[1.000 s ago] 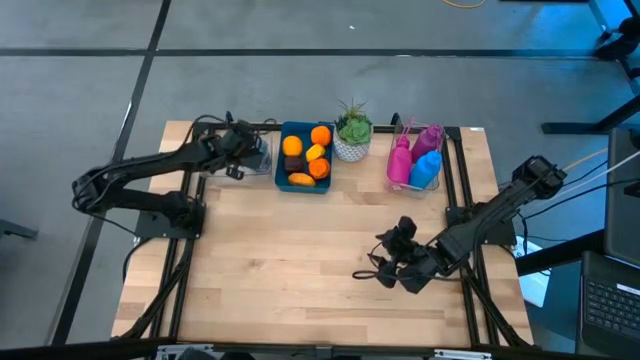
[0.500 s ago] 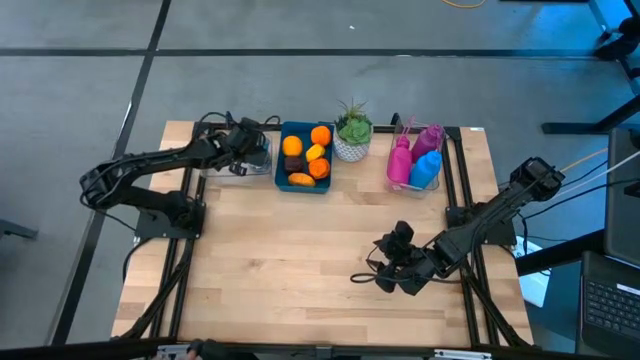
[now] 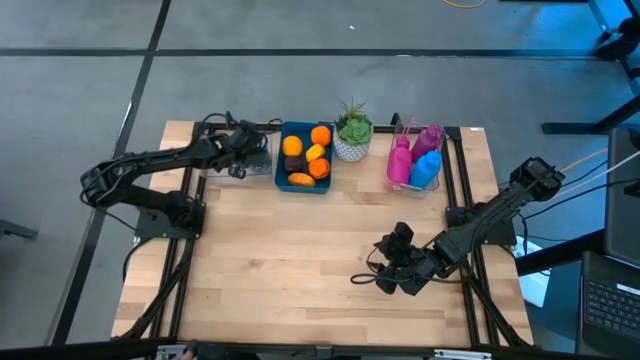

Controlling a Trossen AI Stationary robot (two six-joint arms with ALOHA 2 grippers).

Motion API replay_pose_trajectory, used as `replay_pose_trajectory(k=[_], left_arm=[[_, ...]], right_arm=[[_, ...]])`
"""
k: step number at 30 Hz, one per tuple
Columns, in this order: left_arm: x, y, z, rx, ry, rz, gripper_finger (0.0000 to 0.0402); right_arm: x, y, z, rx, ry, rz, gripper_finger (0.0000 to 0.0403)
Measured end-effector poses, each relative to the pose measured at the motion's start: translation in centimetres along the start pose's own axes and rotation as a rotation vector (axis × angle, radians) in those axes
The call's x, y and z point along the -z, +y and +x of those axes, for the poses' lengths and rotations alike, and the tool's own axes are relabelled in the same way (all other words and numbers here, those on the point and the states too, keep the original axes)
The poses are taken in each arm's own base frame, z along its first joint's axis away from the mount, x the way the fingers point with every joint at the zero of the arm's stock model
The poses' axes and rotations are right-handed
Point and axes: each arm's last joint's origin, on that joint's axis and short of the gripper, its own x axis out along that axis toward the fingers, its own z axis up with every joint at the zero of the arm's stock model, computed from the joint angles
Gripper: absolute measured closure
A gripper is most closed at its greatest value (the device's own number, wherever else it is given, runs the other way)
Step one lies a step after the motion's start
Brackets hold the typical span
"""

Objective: Pick & Place Food Item
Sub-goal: Stack the light blue tuna can on top of the blue and pink tuna can into the left transparent bin

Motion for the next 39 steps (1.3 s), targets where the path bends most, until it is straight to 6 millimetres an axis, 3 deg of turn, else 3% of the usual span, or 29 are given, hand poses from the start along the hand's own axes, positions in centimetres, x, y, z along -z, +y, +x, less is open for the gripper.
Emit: replay_pose_trajectory(k=[4,13,21,39], left_arm=[[-0.1,0.3,-0.6,0.078,0.012,-0.006,0.017],[-0.4,2.3,-1.8,0.07,-0.056,-0.082,0.0169],[0.1,1.5,-1.9,0.184,-0.04,-0.106,0.0167],[0.0,0.4,-2.5,0.223,0.05,-0.06,0.0171]], right_arm=[[0.0,0.0,0.0,-0.008,0.011,0.0,0.0133],[0.0,0.0,0.0,-0.007,0.011,0.001,0.0133],[0.0,0.0,0.0,-0.007,0.011,0.001,0.0133],[0.1,0.1,0.0,-0.02,0.029,0.004,0.0133]])
